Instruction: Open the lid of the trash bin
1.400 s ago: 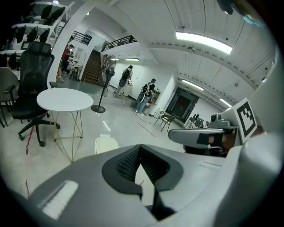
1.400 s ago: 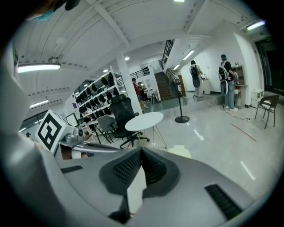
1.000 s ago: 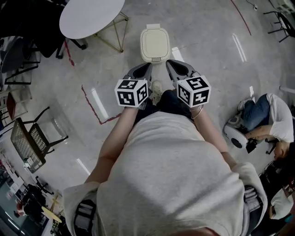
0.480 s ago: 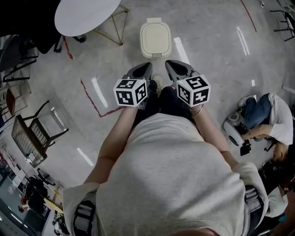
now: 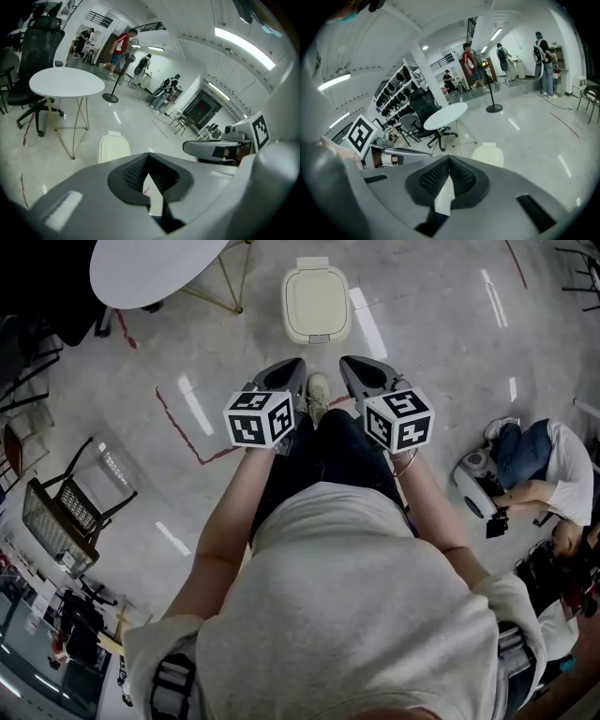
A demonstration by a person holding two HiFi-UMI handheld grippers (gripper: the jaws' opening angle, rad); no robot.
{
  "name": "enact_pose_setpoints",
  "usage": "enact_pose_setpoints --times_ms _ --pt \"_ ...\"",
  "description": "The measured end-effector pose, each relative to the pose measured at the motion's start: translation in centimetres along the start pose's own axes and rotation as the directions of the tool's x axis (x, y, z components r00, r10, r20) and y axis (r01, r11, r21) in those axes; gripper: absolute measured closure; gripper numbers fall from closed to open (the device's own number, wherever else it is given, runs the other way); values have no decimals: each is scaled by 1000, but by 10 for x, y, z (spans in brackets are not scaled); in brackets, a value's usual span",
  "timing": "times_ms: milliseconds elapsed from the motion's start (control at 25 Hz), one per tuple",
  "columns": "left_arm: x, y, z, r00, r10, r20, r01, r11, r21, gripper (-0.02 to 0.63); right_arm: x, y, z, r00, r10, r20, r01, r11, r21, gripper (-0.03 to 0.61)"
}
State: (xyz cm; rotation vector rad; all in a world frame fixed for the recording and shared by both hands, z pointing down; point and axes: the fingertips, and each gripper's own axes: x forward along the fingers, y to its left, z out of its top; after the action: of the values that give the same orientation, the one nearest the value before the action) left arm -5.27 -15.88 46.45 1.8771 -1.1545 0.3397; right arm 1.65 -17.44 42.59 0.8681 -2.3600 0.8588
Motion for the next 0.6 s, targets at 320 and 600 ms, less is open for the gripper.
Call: enact_pose_setpoints --times_ms 320,600 --pt "17 5 -10 989 -149 21 150 989 -20 604 31 -5 -26 997 25 -76 -21 999 48 572" --pt "45 36 -26 995 -98 -13 98 995 -3 604 69 -12 -47 993 24 -115 -16 998 65 572"
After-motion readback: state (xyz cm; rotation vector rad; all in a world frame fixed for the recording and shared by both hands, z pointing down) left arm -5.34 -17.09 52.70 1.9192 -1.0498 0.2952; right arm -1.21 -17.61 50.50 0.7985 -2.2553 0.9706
